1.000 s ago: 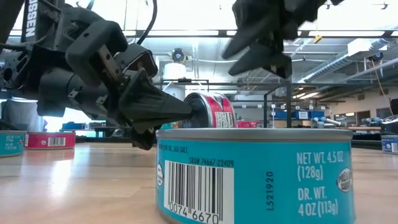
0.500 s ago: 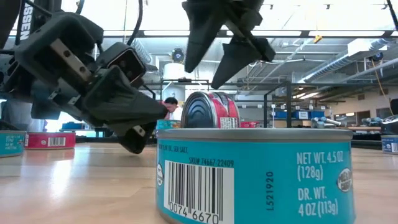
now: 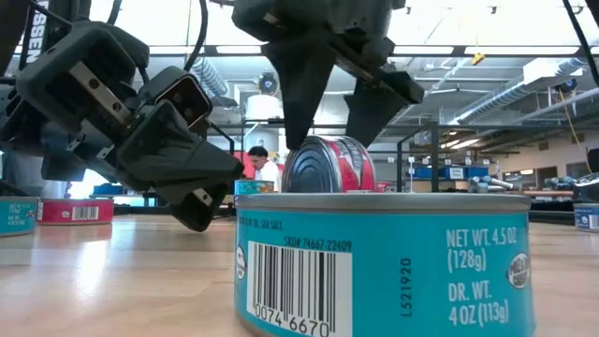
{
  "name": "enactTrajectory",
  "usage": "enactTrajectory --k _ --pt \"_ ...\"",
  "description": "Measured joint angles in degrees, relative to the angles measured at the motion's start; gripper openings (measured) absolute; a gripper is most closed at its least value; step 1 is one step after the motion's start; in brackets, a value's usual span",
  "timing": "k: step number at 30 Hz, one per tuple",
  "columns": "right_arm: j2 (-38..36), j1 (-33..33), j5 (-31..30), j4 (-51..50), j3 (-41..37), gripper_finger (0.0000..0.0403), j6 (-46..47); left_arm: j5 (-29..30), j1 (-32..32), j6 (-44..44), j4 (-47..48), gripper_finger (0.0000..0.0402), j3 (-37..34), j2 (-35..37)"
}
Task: Stack canned seafood by type on shelf
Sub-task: Put the center red tuna can on the shelf aligned with the red tuna can
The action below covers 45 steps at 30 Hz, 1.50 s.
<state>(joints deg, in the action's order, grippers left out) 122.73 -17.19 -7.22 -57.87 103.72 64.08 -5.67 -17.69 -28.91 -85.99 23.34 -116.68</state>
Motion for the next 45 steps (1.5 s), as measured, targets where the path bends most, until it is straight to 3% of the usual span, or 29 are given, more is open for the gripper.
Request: enactTrajectory --k 9,14,20,23,28,35,38,41,45 --pt "0.9 0.1 1.4 -0.3 -0.1 0.0293 -0.6 0.0 0.0 0.0 0.0 0.0001 -0.1 0.0" --pt "0.7 0.1 2.4 -0.7 -0.1 0.0242 -1.4 0.0 0.0 0.1 0.0 0.0001 -0.1 0.0" --pt "-0.1 0.1 2.9 -1.9 -0.1 0.0151 -6.6 0.0 0.0 0.1 0.0 0.0001 -0.1 0.0" --pt "-2.1 0.1 0.5 -4.6 -0.1 0.0143 -10.8 0.0 0.0 0.1 0.1 0.0001 -0.1 0.0" --pt "-7.2 1.1 -6.9 -10.7 -0.1 0.0143 -20.2 1.1 0.0 0.1 0.1 0.0001 -0.1 0.0" --pt "-11.5 4.2 -29.2 -19.9 -0.1 0.0143 -42.7 2.4 0.0 0.3 0.1 0.0001 -0.1 0.0" --pt "-11.5 7.0 -36.6 -18.8 -0.9 0.0143 -53.9 3.1 0.0 0.3 0.1 0.0001 -0.1 0.0" --pt "-11.5 10.9 -37.0 -14.7 -3.3 0.0143 -61.2 3.5 0.0 0.3 0.1 0.0001 -0.1 0.0" --pt "-11.5 16.5 -37.0 -11.9 -8.3 0.0143 -63.9 3.6 0.0 0.3 0.1 0.0001 -0.1 0.0"
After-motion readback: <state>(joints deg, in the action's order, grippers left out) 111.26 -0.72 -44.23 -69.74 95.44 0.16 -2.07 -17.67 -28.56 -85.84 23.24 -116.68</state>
